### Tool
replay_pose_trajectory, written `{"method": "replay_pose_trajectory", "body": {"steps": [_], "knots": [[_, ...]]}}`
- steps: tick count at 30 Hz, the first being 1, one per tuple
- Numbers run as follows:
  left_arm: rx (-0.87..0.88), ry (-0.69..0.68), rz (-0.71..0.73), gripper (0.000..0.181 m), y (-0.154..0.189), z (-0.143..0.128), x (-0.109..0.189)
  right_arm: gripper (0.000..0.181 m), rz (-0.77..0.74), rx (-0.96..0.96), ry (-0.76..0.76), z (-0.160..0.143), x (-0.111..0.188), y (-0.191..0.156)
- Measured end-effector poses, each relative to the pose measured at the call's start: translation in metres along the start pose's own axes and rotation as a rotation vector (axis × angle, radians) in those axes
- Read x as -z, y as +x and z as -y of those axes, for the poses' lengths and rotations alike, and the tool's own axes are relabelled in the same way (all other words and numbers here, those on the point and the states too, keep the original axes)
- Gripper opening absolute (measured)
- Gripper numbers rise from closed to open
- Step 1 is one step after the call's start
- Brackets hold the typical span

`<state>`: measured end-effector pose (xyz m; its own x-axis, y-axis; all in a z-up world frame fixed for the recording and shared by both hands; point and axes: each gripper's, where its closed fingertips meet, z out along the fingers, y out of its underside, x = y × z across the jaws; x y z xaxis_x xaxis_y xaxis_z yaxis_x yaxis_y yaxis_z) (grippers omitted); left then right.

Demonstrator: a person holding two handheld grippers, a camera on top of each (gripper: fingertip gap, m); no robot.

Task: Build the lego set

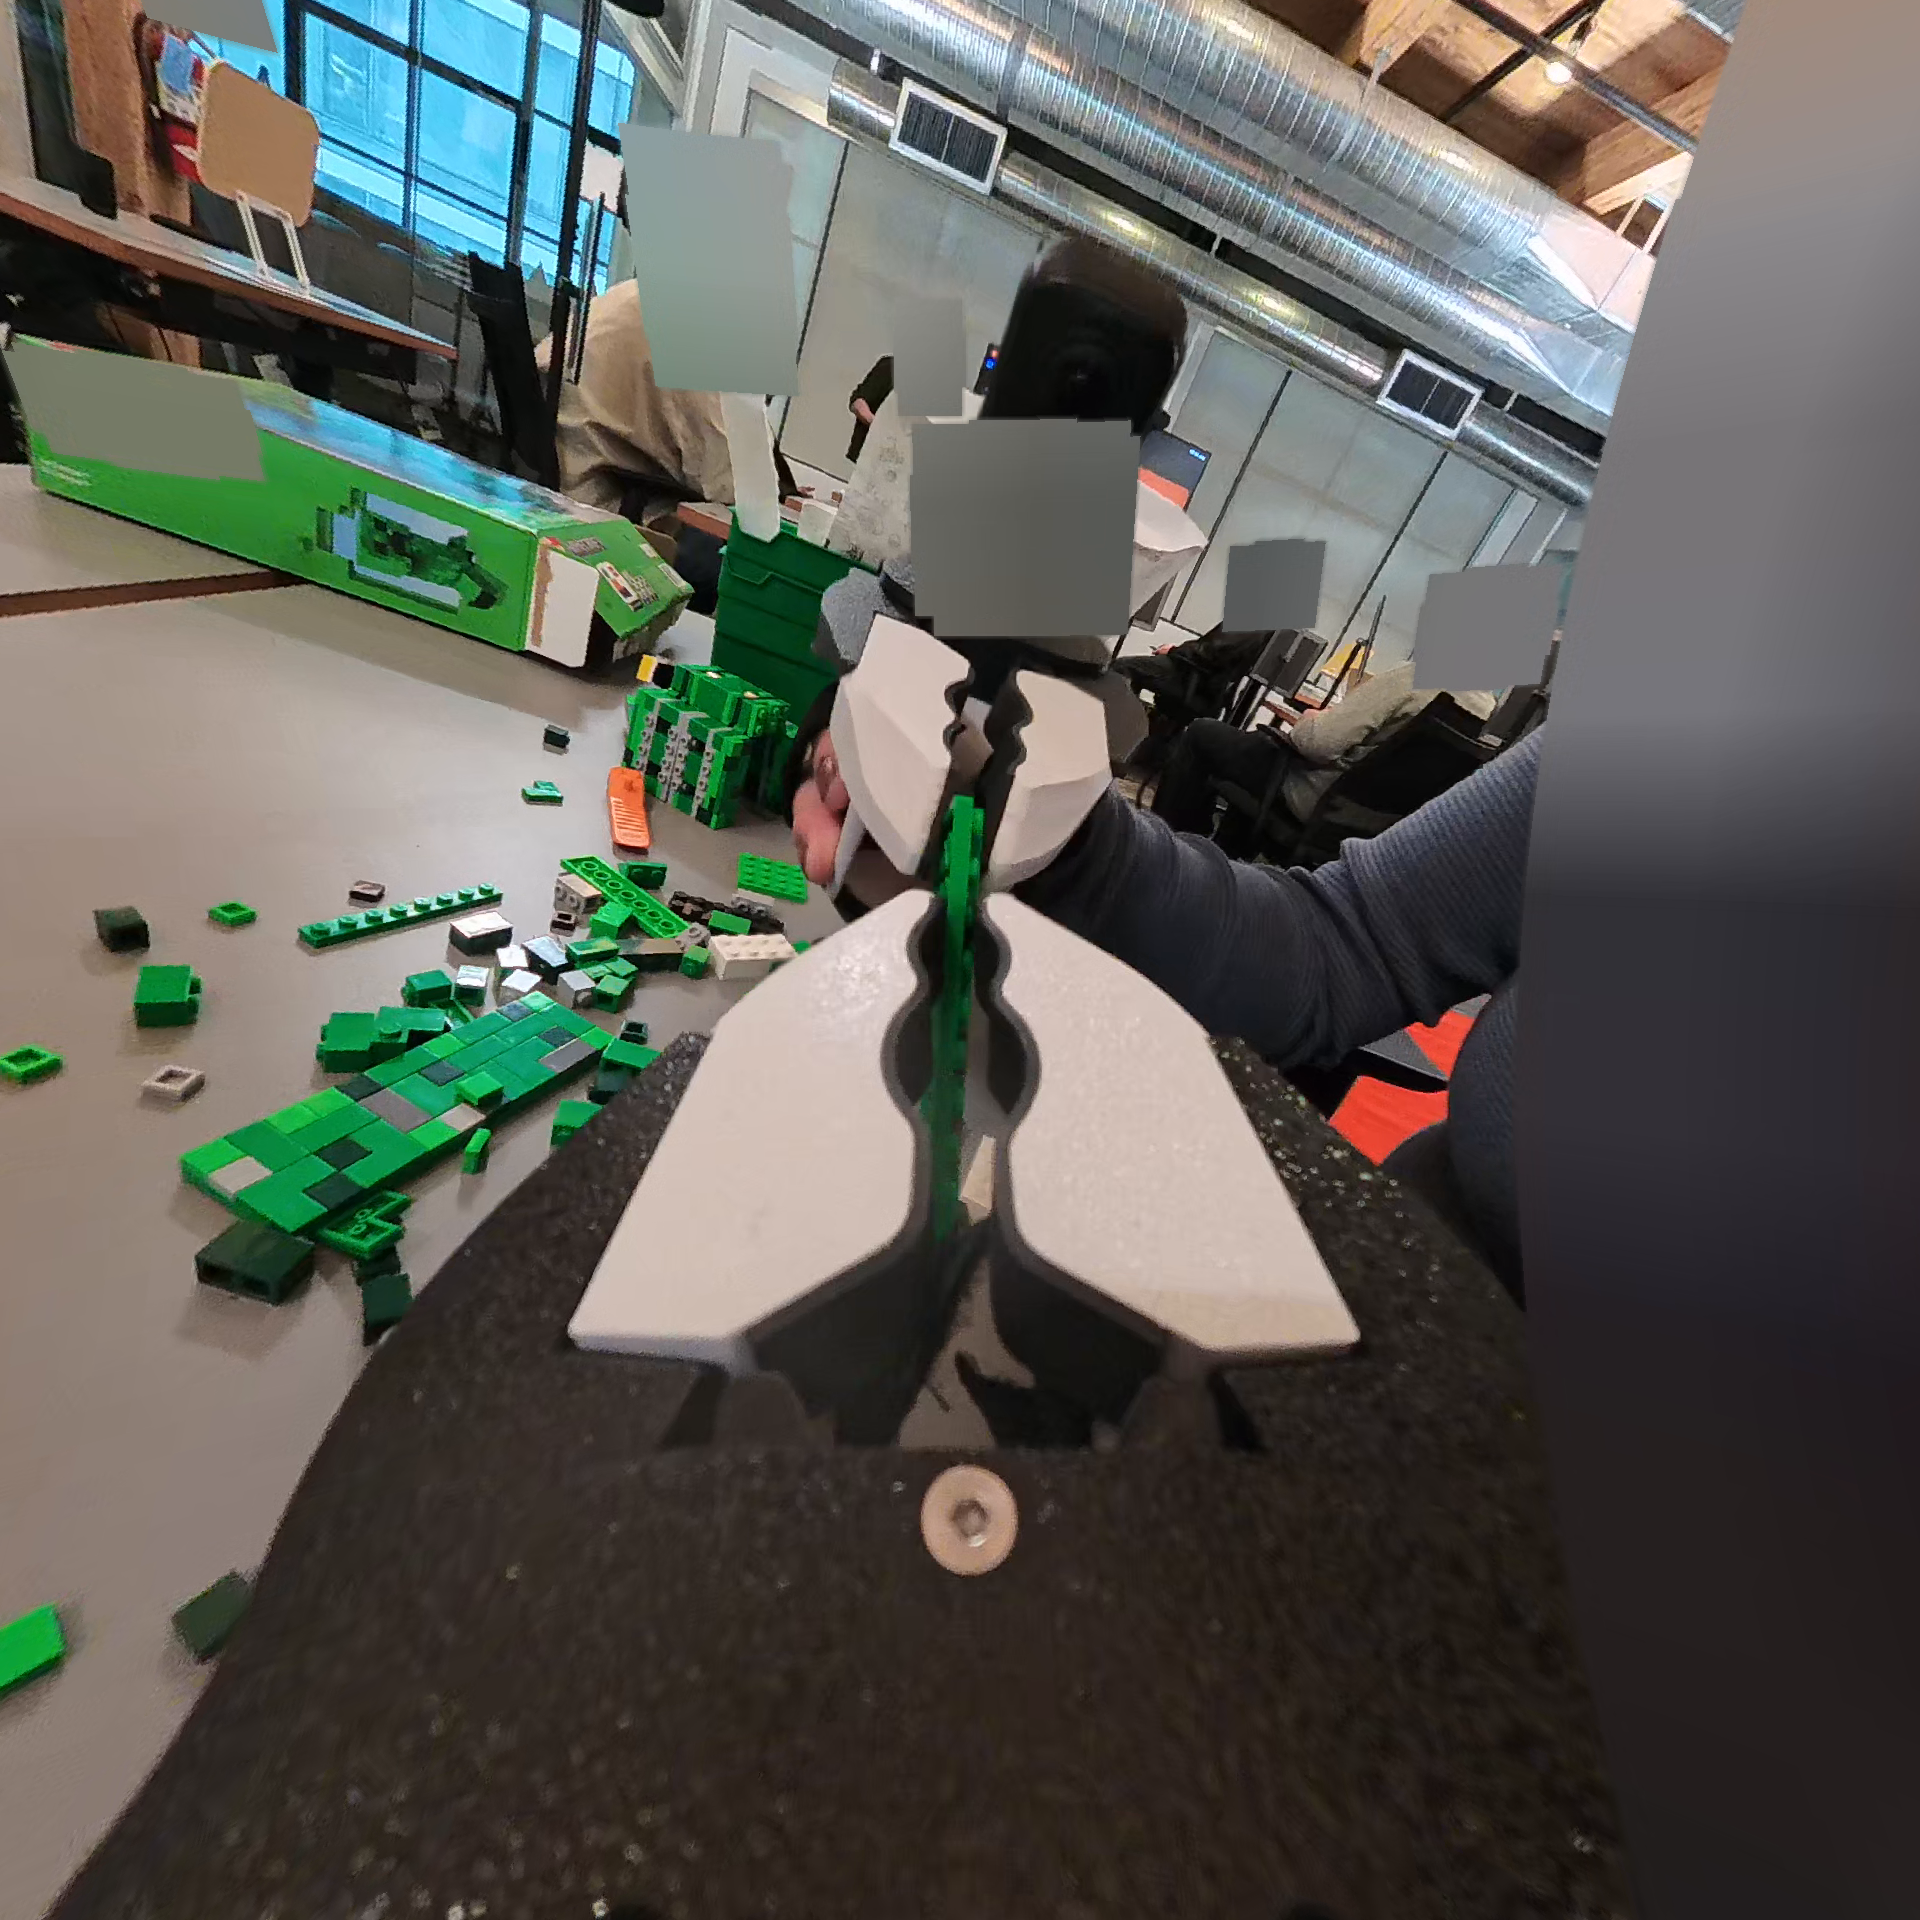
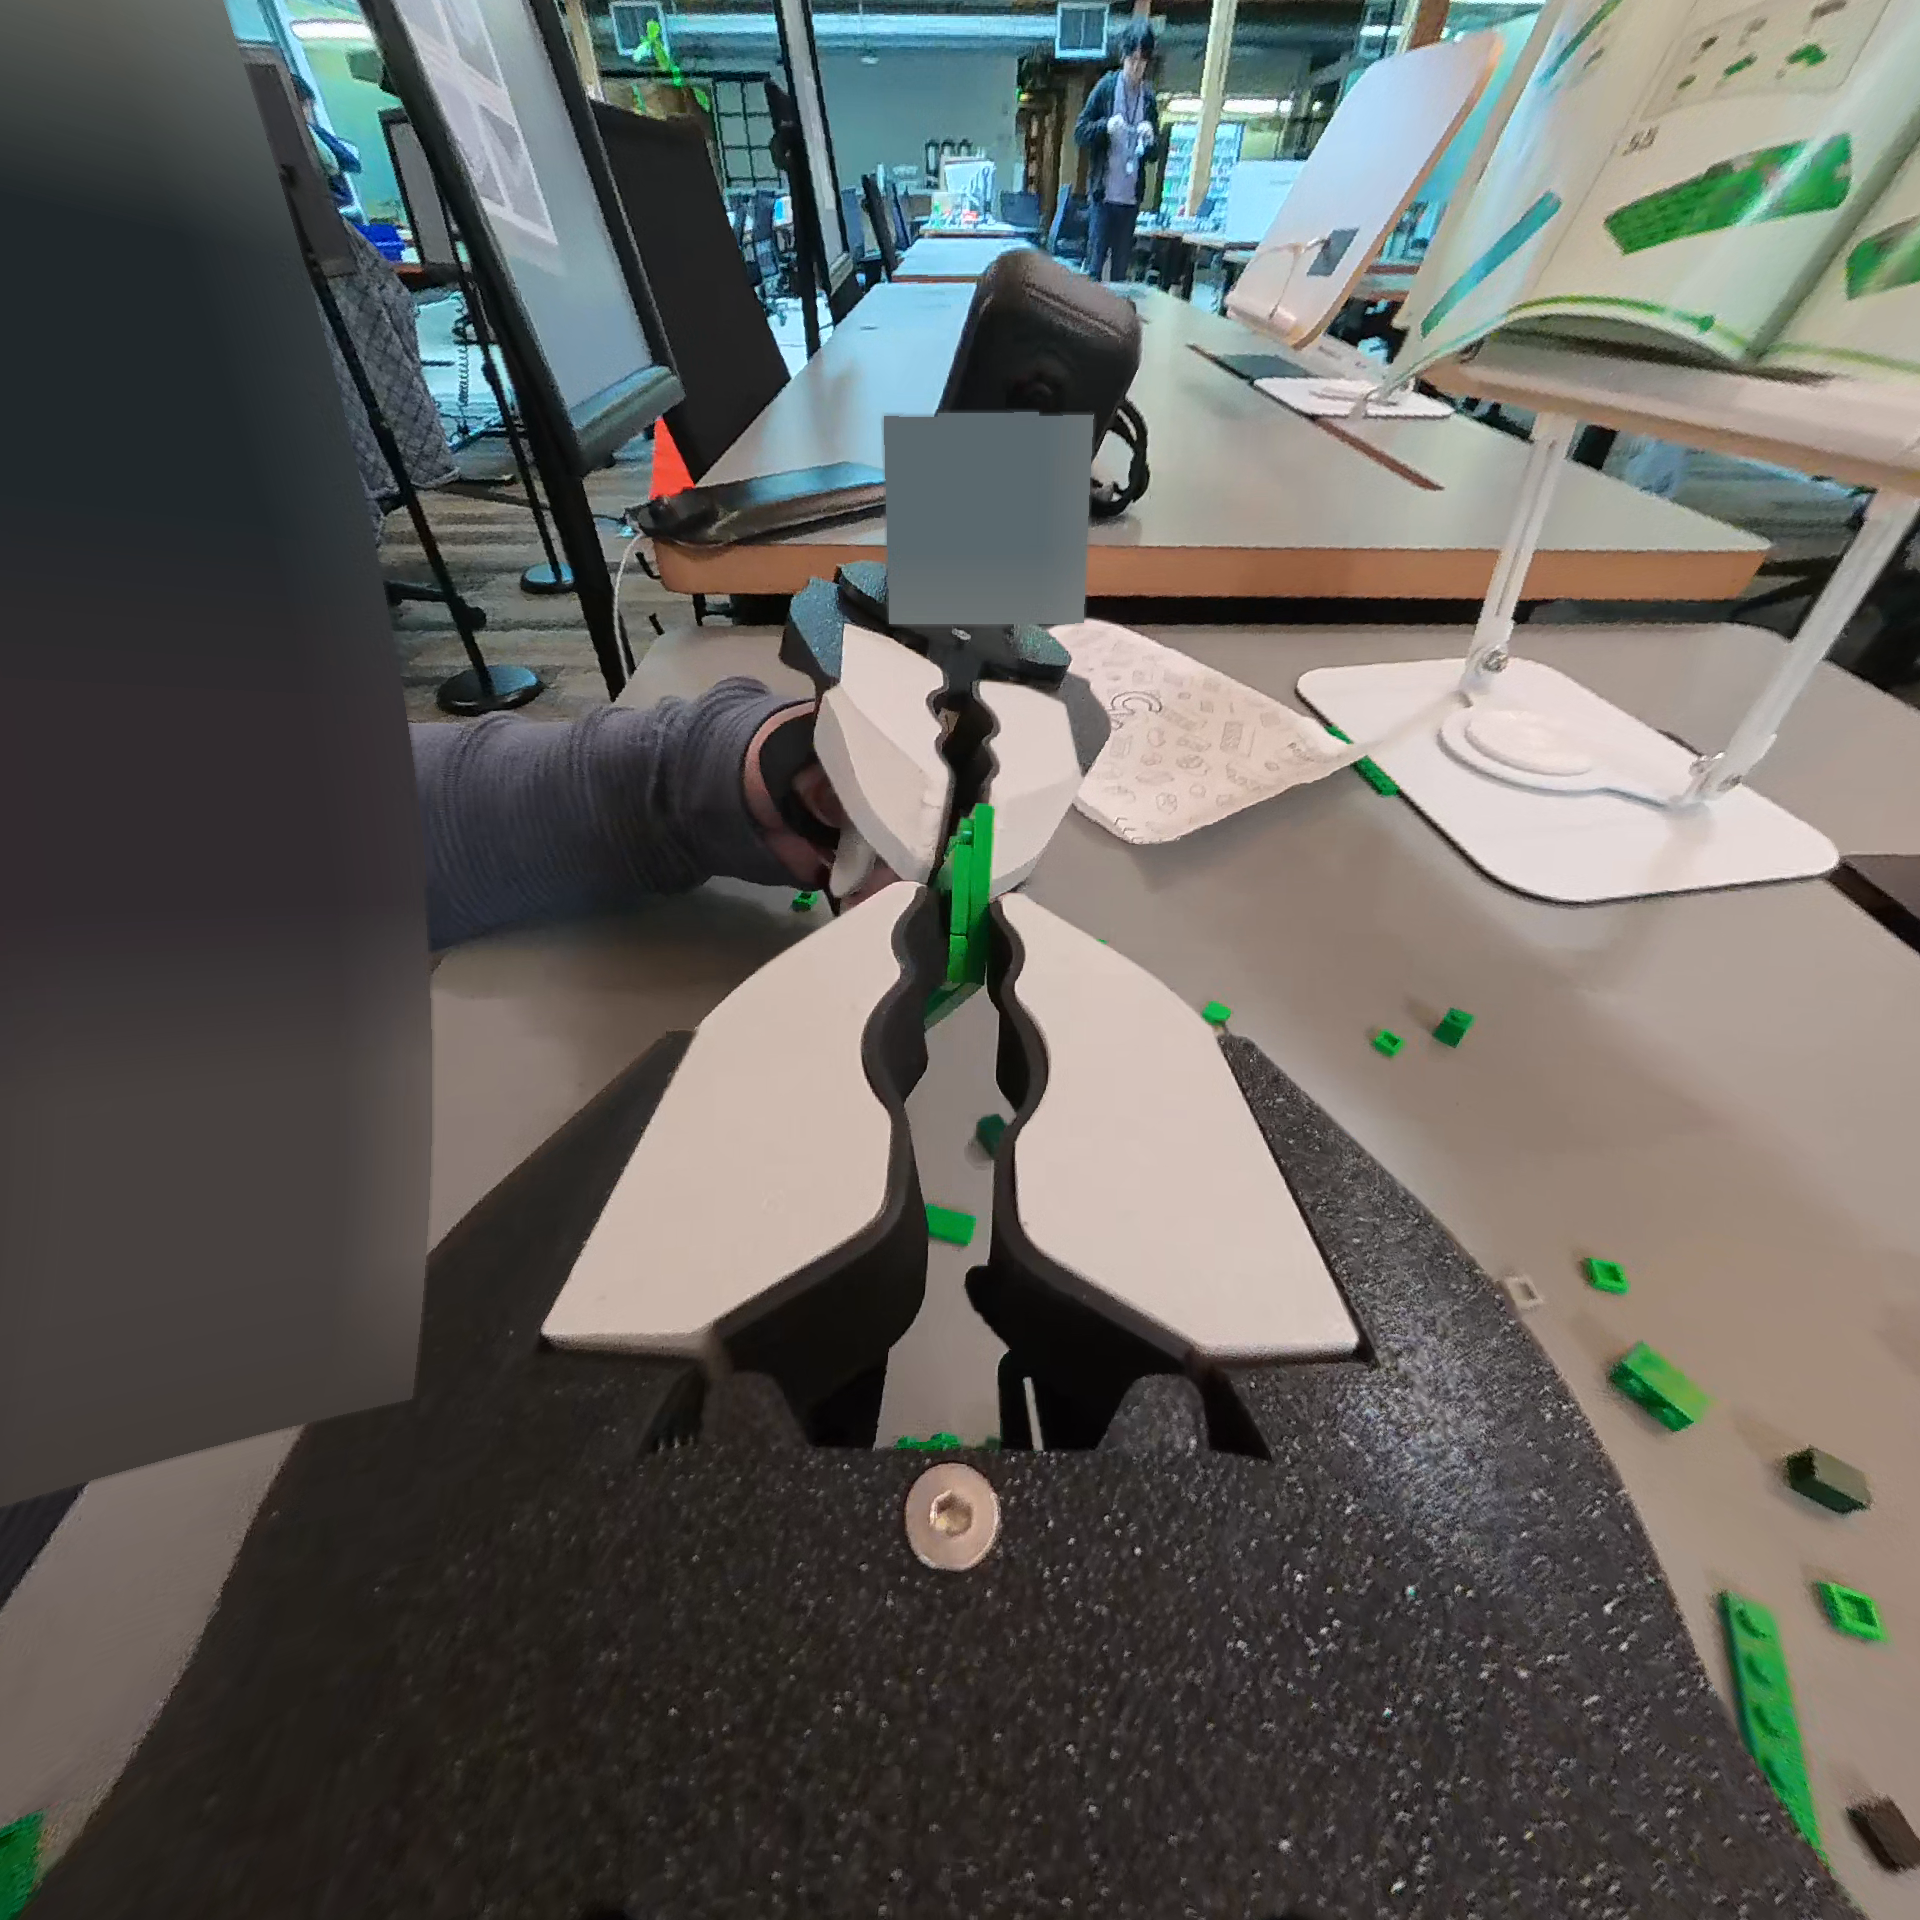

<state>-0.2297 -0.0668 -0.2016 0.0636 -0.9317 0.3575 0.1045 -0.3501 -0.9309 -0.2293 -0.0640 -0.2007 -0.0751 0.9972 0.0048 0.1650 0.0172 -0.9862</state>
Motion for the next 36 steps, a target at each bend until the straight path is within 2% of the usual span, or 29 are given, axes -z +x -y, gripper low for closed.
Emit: {"method": "replay_pose_trajectory", "body": {"steps": [8,10,11,12,13,14,16,18,22,29,31,36], "knots": [[0.044,0.017,-0.04,0.008,0.002,0.0,-0.002,0.006,0.016,0.009,0.009,0.002,0.002,-0.003],[0.061,-0.043,-0.008,0.04,-0.003,-0.009,-0.006,0.006,0.024,0.001,0.003,0.001,0.002,-0.004],[0.056,-0.073,-0.006,0.042,-0.003,-0.014,-0.009,0.006,0.03,-0.002,-0.006,0.0,0.002,-0.005],[0.041,-0.096,-0.017,0.035,-0.001,-0.018,-0.011,0.006,0.031,0.0,-0.01,-0.001,0.001,-0.005],[0.017,-0.117,-0.026,0.018,0.002,-0.021,-0.013,0.006,0.032,0.003,-0.011,-0.001,0.001,-0.005],[-0.01,-0.131,-0.009,0.008,0.0,-0.024,-0.014,0.007,0.029,0.003,-0.013,-0.001,0.001,-0.005],[-0.019,-0.117,0.02,0.006,-0.003,-0.021,-0.014,0.008,-0.032,0.032,-0.008,-0.001,0.0,0.003],[0.042,-0.101,0.034,0.006,-0.009,-0.02,-0.012,0.011,-0.122,0.116,-0.021,-0.003,0.0,0.011],[0.159,-0.065,0.084,0.005,-0.023,-0.019,-0.007,0.044,-0.292,0.373,-0.163,-0.014,0.0,0.024],[0.221,-0.106,0.124,0.005,-0.03,-0.027,-0.005,0.042,-0.444,0.786,-0.397,-0.027,-0.001,0.03],[0.25,-0.119,0.123,0.006,-0.032,-0.03,-0.004,0.036,-0.468,0.886,-0.482,-0.032,0.001,0.033],[0.267,-0.152,0.097,0.005,-0.028,-0.036,-0.007,0.035,-0.49,0.94,-0.615,-0.045,0.001,0.039]]}}
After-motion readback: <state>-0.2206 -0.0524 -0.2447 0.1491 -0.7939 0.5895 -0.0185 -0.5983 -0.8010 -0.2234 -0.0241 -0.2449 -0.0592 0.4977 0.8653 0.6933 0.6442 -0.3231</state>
